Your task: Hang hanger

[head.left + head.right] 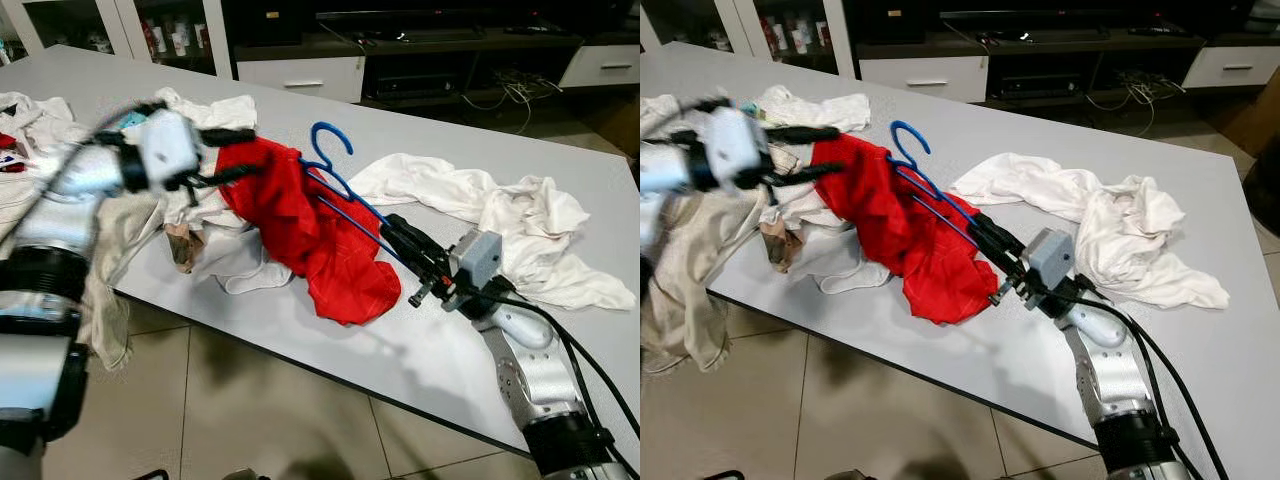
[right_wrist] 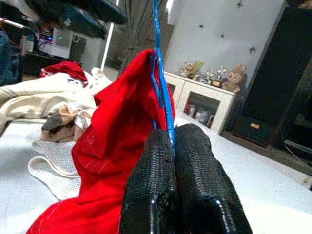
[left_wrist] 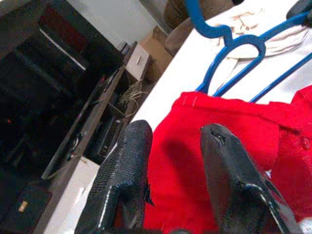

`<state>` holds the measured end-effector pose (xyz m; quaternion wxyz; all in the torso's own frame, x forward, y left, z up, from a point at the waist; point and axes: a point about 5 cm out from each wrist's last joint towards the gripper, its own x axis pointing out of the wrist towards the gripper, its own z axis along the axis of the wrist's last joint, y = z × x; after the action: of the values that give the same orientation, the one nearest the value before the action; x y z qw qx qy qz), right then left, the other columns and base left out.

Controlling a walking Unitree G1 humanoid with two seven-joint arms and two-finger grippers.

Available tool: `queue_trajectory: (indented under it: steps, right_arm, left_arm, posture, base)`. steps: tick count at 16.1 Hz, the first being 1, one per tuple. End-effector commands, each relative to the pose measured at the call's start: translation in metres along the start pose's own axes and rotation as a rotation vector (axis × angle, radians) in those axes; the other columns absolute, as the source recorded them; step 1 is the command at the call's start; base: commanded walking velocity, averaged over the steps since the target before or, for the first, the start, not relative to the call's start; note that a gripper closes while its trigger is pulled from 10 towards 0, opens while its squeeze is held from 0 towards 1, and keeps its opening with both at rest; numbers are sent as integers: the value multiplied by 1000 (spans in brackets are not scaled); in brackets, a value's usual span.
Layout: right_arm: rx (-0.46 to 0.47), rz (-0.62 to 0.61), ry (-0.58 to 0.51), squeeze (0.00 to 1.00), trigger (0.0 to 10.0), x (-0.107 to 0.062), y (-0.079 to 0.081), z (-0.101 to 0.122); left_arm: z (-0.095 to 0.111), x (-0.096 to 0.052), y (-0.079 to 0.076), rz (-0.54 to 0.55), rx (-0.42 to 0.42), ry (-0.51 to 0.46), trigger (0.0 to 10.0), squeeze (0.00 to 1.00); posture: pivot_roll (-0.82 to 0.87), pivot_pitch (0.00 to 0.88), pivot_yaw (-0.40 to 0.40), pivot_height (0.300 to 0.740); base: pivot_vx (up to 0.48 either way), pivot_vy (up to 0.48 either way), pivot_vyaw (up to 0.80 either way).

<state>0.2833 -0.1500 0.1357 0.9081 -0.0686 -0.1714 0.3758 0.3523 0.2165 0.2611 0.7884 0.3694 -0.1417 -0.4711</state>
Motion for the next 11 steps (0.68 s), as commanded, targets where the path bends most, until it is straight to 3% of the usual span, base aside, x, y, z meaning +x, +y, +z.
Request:
queue_trajectory:
  steps: [1,3,5,10,11]
  right_arm:
    - [-14,-42,-19,75,10000,-3,-2,2]
    - [-5,-57,-26,67,10000,-5,4,-1]
    - [-20,-32,-20,55,10000,-5,13,-3]
    - [-168,91,4,63,10000,-4,21,0]
    - [-207,121,7,67,10000,-4,21,3]
  left_arm:
    - [1,-9,3,-4,-44,-10,10000,0]
    - [2,-18,5,-2,-141,-50,10000,0]
    - [-4,-27,-2,-69,-285,-59,10000,0]
    - [-13,-31,-12,-110,-456,-83,10000,0]
    - [-20,-34,-16,-133,-468,-36,10000,0]
  posture:
    - [-57,0,34,740]
    - [-57,0,34,740]
    - [-44,0,32,740]
    - [-46,0,30,740]
    - [-47,0,27,740]
  base:
    - [0,0,0]
    - [0,0,0]
    - [0,0,0]
    - [0,0,0]
    - [0,0,0]
